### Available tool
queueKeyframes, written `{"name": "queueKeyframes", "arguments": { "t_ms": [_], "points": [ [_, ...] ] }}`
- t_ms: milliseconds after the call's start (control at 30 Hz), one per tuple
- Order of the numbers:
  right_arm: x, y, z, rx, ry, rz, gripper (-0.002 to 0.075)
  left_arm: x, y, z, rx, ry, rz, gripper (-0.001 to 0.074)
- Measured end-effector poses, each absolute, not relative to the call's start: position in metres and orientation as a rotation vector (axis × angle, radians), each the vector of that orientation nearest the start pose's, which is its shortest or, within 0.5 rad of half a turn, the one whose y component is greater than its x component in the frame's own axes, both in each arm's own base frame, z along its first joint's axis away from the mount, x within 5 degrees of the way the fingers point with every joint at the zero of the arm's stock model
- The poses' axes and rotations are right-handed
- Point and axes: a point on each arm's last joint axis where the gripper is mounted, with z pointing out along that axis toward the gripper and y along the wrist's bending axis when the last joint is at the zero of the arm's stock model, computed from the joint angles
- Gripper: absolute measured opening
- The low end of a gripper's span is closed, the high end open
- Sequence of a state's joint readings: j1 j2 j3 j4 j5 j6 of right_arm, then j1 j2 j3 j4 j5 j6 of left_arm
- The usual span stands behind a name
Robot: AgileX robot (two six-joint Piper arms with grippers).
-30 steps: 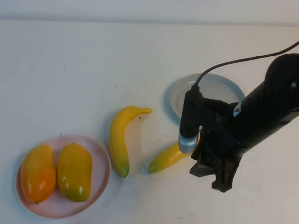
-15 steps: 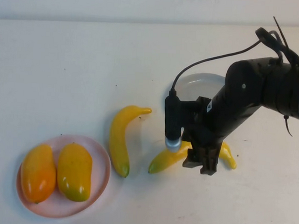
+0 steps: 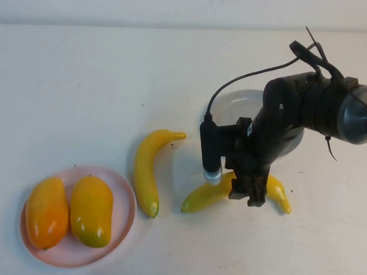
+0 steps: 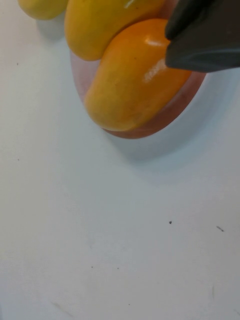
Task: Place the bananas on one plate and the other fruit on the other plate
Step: Put another type of fruit in the right plate
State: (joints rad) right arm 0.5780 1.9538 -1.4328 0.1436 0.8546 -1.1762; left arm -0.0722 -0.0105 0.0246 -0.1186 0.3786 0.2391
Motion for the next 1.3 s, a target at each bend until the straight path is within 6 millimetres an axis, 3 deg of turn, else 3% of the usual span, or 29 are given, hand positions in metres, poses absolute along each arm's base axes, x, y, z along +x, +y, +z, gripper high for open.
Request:
{"name": "queueKeyframes", "arguments": {
  "t_ms": [333, 467, 567, 733, 900, 1067, 1300],
  "points": [
    [0.337, 0.227, 0.180, -2.152, 1.921, 0.055, 0.0424, 0.052, -0.008, 0.172, 0.218, 1.861, -0.002, -0.0004],
    [0.337, 0.226, 0.187, -2.087, 1.966, 0.059, 0.0315, 0.052, -0.008, 0.172, 0.218, 1.861, -0.002, -0.0004],
    [0.334, 0.224, 0.203, -1.999, 2.005, 0.059, 0.0314, 0.052, -0.008, 0.172, 0.218, 1.861, -0.002, -0.0004],
    [0.334, 0.224, 0.245, -1.607, 2.087, 0.089, 0.0314, 0.052, -0.008, 0.172, 0.218, 1.861, -0.002, -0.0004],
    [0.356, 0.211, 0.267, -1.000, 2.200, 0.193, 0.0314, 0.052, -0.008, 0.172, 0.218, 1.861, -0.002, -0.0004],
    [0.378, 0.194, 0.258, -0.770, 2.248, 0.206, 0.0314, 0.052, -0.008, 0.172, 0.218, 1.861, -0.002, -0.0004],
    [0.411, 0.167, 0.234, -0.675, 2.390, 0.168, 0.0314, 0.052, -0.008, 0.172, 0.218, 1.861, -0.002, -0.0004]
  ]
}}
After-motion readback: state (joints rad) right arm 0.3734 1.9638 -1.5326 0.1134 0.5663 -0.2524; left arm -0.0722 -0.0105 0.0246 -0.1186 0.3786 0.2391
